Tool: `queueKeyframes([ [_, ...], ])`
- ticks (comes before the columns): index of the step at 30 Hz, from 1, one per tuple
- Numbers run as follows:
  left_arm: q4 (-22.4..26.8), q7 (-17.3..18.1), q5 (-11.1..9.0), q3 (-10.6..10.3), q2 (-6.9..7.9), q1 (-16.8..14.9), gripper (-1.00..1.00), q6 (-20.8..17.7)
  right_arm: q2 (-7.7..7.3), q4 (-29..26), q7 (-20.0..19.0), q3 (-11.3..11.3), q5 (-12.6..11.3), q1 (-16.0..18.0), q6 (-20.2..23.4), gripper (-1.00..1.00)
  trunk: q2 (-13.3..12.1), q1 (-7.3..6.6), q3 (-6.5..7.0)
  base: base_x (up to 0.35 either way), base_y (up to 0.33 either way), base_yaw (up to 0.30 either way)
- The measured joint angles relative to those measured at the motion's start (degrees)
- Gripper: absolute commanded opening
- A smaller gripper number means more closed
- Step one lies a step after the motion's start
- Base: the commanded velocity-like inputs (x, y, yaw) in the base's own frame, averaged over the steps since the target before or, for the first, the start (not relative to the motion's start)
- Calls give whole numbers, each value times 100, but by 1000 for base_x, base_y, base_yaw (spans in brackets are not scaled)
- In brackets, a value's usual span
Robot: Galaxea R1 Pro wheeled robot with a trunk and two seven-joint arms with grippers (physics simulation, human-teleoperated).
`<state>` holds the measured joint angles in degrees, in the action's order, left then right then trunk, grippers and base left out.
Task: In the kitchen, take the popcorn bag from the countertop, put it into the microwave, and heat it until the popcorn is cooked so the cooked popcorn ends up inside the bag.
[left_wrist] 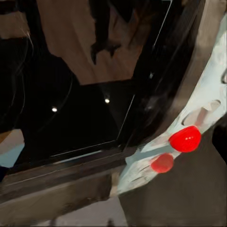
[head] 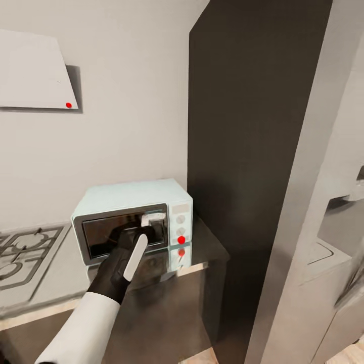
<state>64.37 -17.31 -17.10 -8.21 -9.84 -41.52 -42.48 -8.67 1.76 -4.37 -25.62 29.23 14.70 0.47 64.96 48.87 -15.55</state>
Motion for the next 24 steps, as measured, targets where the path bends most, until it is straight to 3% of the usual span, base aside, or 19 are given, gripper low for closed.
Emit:
queueKeyframes([
  [13, -54, -4, -76, -9, -16, 56, 100, 0, 10, -1, 0, 8, 15, 0, -40, 100, 0, 0, 0, -346, 0, 0],
  [18, -255, 2, -378, -8, -16, 68, 100, 30, -4, -9, -2, 22, 37, 0, -25, 100, 0, 0, 0, -347, 0, 0],
  [20, -665, 15, -517, 2, -15, 92, 100, 52, -7, -11, -2, 28, 46, 0, -35, 100, 0, 0, -1, -314, 0, 0],
  [21, -1125, 25, -591, 0, -12, 99, 100, 130, -7, -15, 0, 32, 49, 0, -40, 100, 0, 0, -1, -152, 0, 0],
  [24, -2441, 47, -826, 10, -7, 104, 100, 745, -8, -20, 14, 35, 59, 0, -52, 100, 1, -2, -1, -64, 0, 0],
])
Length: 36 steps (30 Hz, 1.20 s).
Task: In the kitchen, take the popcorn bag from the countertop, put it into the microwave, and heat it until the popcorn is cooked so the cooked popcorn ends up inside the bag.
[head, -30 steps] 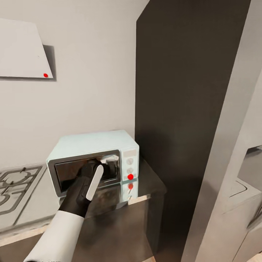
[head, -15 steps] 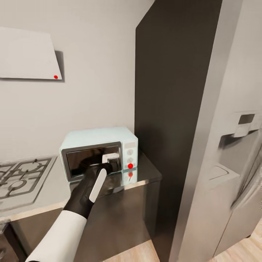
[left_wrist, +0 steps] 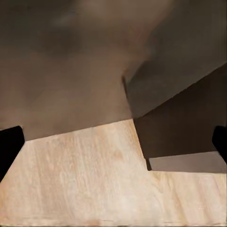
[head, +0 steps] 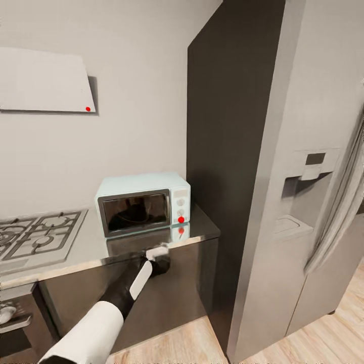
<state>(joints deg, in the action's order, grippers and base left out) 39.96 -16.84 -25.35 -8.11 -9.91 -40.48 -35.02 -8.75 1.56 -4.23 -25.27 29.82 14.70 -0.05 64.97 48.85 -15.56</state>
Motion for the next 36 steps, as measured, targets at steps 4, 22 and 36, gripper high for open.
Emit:
queueKeyframes([
  [4, -1717, 24, -215, 27, -3, 3, 100, 1081, -4, -7, 11, 1, 3, 0, -8, 100, 0, -1, -1, -11, 0, 0],
  [22, -4005, 664, -314, 44, 493, 2347, 100, 2994, 56, -1, 367, 2, -19, -1, 12, 100, 1, -2, 0, 0, 0, 0],
  [36, -4003, 678, -960, 42, 772, 2743, 100, 4131, 42, 0, 375, 4, 379, 0, -23, 100, 1, -1, 0, 0, 0, 185],
])
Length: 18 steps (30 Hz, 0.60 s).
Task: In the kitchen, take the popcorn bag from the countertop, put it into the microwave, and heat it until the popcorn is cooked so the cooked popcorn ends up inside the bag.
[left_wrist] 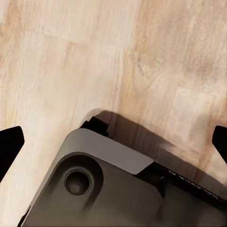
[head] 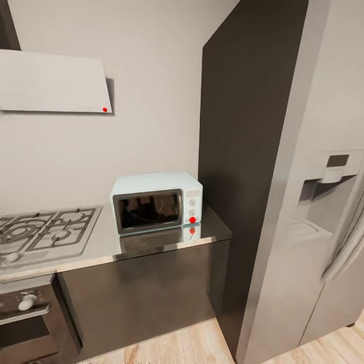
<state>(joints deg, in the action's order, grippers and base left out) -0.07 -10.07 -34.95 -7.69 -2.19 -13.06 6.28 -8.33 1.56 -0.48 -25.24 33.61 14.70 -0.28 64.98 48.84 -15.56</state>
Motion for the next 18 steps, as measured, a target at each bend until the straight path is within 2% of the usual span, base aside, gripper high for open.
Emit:
queueKeyframes([
  [3, 0, 0, -7, -1, -9, 1, 100, 30, 23, -5, 1, -3, 348, 0, -185, 100, 0, 0, 0, 0, 0, 273],
  [5, 0, 0, -8, 0, -7, 1, 100, 33, 23, -5, 1, -4, 415, 0, -236, 100, 0, 0, 0, 0, 0, 274],
  [18, 0, 0, -8, 0, -19, 1, 100, 8, 47, 8, -7, -3, 457, 0, -259, 100, -1, 0, 0, 0, 0, 279],
])
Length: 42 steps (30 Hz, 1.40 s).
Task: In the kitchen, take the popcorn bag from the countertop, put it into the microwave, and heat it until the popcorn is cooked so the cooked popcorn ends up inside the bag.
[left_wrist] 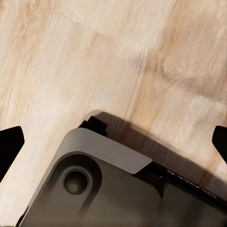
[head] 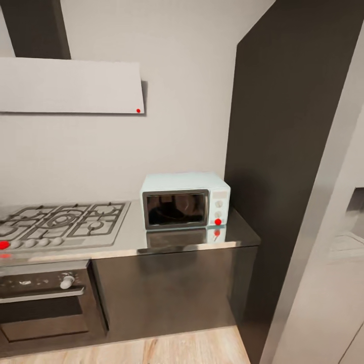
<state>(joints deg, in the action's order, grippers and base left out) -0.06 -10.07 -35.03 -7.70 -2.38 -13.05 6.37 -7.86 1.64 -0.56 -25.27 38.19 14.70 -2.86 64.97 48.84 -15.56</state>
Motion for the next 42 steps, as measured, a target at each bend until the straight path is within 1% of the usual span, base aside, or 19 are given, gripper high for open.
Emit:
queueKeyframes([
  [14, 0, 0, 0, 0, -5, 0, 100, -9, -4, 3, 0, -6, -45, 0, 0, 100, 0, 0, 0, 0, 0, 269],
  [28, -1, 0, 1, 0, -15, 0, 100, -31, 7, 3, -14, -27, -74, -1, 61, 100, 0, 0, 0, 0, 0, 14],
  [31, -1, 0, 1, 0, -15, -1, 100, -35, 25, 2, -7, -24, -28, -1, 69, 100, 0, 0, 0, 0, 0, 0],
  [34, -2, 0, 1, 0, -15, -1, 100, -36, 122, -93, -66, -26, 0, 4, 26, 100, 0, 0, 0, 0, 0, 0],
  [35, -2, 0, 3, 0, -15, -1, 100, -36, 219, -286, -145, -25, 3, 9, 42, 100, 0, 0, 0, 0, 0, 0],
  [36, -2, 0, 6, 0, -15, -1, 100, -36, 354, -701, -292, -24, -3, 9, 75, 100, 0, 0, 1, 0, 0, 0],
  [38, -1, 0, 10, 0, -15, -1, 100, -35, 546, -1509, -605, -25, -20, 11, 275, 100, 0, 0, 1, 0, 0, 0],
  [39, 0, 0, 14, 0, -15, -1, 100, -35, 669, -2150, -896, -26, -30, 17, 611, 100, 0, 0, 1, 0, 0, 0],
  [40, 0, 0, 16, -1, -15, -1, 100, -31, 819, -2906, -1253, -42, -28, 17, 1108, 100, 0, 0, 2, 0, 0, 0],
  [41, 2, -1, 17, 0, -15, -1, 100, -29, 913, -3421, -1471, -24, -49, 12, 1447, 100, 0, 0, 1, 0, 0, 0],
  [42, 4, 0, 18, -1, -15, -1, 100, -28, 1046, -4132, -1775, -25, -54, 11, 1947, 100, 0, 0, 1, 0, 0, 0],
])
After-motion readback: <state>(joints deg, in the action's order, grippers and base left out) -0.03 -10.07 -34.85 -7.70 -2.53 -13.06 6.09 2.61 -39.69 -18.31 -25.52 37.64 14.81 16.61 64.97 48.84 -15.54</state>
